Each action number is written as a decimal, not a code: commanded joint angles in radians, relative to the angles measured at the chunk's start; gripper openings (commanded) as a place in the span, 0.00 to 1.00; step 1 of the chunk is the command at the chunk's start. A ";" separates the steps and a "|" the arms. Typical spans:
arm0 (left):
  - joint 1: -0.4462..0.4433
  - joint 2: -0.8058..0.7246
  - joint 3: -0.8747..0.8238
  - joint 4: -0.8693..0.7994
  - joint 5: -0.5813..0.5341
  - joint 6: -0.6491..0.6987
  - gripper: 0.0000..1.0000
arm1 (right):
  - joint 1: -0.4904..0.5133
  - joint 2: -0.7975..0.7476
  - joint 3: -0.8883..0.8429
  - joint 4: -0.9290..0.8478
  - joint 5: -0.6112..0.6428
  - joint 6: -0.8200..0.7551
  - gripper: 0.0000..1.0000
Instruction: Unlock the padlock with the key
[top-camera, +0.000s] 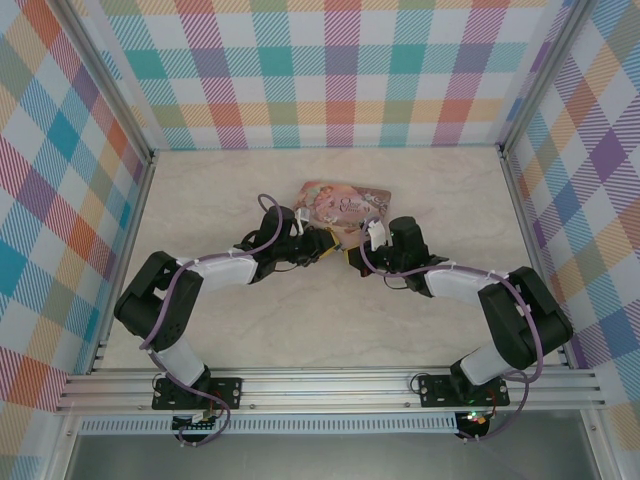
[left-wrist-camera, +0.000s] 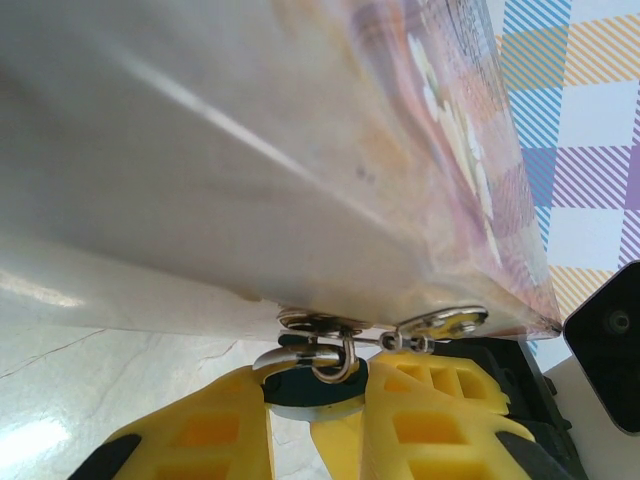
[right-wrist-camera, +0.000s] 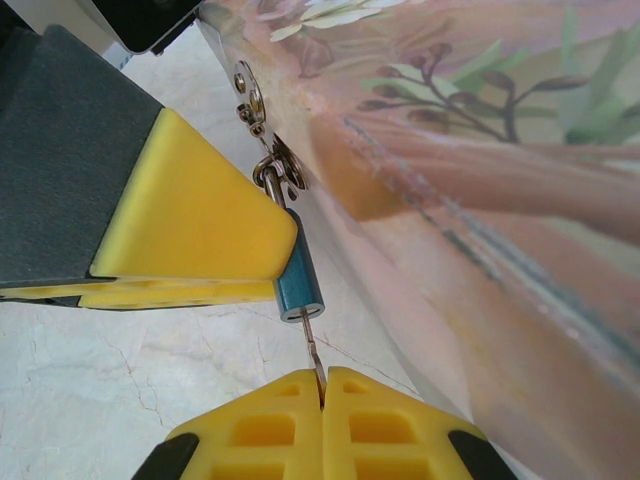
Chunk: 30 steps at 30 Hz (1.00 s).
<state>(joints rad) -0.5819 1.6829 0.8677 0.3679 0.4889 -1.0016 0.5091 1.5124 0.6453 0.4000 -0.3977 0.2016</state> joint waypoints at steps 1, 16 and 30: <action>-0.042 0.024 0.024 -0.014 0.096 -0.009 0.21 | 0.016 -0.028 0.029 0.125 0.010 -0.035 0.06; -0.055 0.015 0.050 -0.067 0.106 -0.026 0.21 | 0.126 -0.001 0.018 0.192 0.265 -0.269 0.06; -0.059 0.075 0.043 -0.016 0.099 -0.031 0.21 | 0.136 0.028 0.020 0.197 0.161 -0.052 0.06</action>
<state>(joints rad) -0.5858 1.7195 0.8959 0.3305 0.4778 -1.0061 0.6167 1.5318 0.6426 0.4248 -0.1459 0.0704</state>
